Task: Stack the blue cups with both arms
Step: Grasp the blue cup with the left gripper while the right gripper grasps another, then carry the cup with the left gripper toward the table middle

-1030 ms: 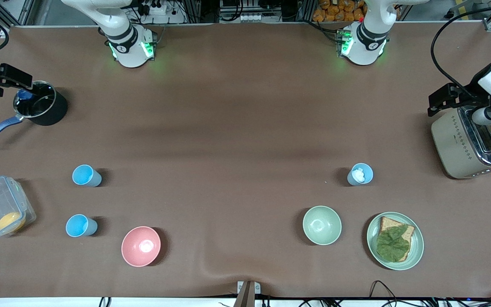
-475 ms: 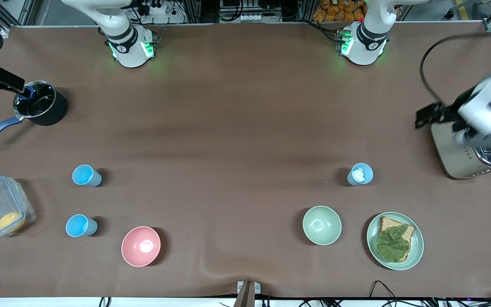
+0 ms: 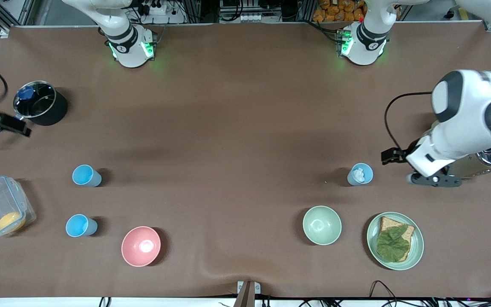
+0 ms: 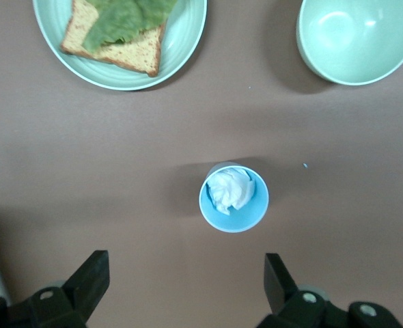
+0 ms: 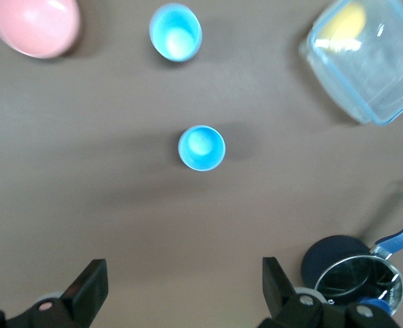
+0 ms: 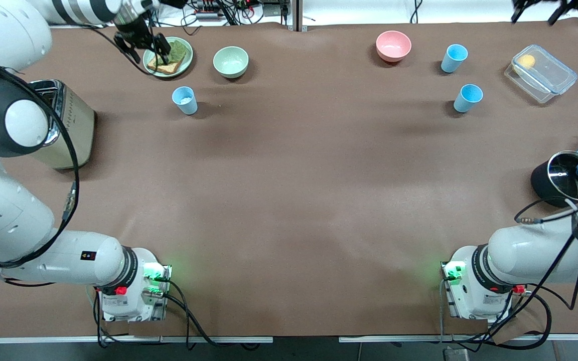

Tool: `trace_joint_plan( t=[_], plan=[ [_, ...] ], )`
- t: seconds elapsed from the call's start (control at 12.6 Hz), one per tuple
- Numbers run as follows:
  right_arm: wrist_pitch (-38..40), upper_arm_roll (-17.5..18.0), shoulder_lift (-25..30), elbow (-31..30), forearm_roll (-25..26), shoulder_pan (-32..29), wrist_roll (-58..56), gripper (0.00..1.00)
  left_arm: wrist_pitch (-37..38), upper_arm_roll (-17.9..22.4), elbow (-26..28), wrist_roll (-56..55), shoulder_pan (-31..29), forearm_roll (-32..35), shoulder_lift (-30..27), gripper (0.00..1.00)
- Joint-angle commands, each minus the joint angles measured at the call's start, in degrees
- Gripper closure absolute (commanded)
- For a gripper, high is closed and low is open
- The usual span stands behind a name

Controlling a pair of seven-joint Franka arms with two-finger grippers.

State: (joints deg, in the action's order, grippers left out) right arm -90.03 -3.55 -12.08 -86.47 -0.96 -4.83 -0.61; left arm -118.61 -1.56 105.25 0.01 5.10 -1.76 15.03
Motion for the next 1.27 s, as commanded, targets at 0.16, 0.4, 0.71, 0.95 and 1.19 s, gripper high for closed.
trace_joint_plan(
  t=[0.16, 0.4, 0.71, 0.95, 1.19],
  plan=[
    [-3.5, 0.8, -12.6, 0.4, 0.5, -1.8, 0.0, 0.0, -10.8, 0.1, 6.0, 0.2, 0.1, -0.9, 2.5, 0.0],
    [-19.1, 0.8, -13.7, -10.0, 0.6, -4.1, -3.5, 0.0, -15.5, 0.1, 5.9, 0.2, 0.1, -0.9, 6.5, 0.0],
    [-22.2, 0.9, -13.8, -14.7, 0.5, -2.9, -4.2, 0.0, -18.2, 0.0, 6.0, 0.3, 0.2, -0.9, 9.4, 0.03],
    [-22.6, 0.9, -14.9, -15.0, 0.5, -3.2, -4.3, 0.0, -18.2, -0.4, 6.5, 0.3, 0.5, -0.9, 10.5, 0.42],
    [-25.2, 1.0, -18.0, -14.9, 0.3, -3.6, -4.3, 0.0, -18.1, -0.7, 6.6, 0.2, 0.8, -0.9, 11.3, 1.0]
  ],
)
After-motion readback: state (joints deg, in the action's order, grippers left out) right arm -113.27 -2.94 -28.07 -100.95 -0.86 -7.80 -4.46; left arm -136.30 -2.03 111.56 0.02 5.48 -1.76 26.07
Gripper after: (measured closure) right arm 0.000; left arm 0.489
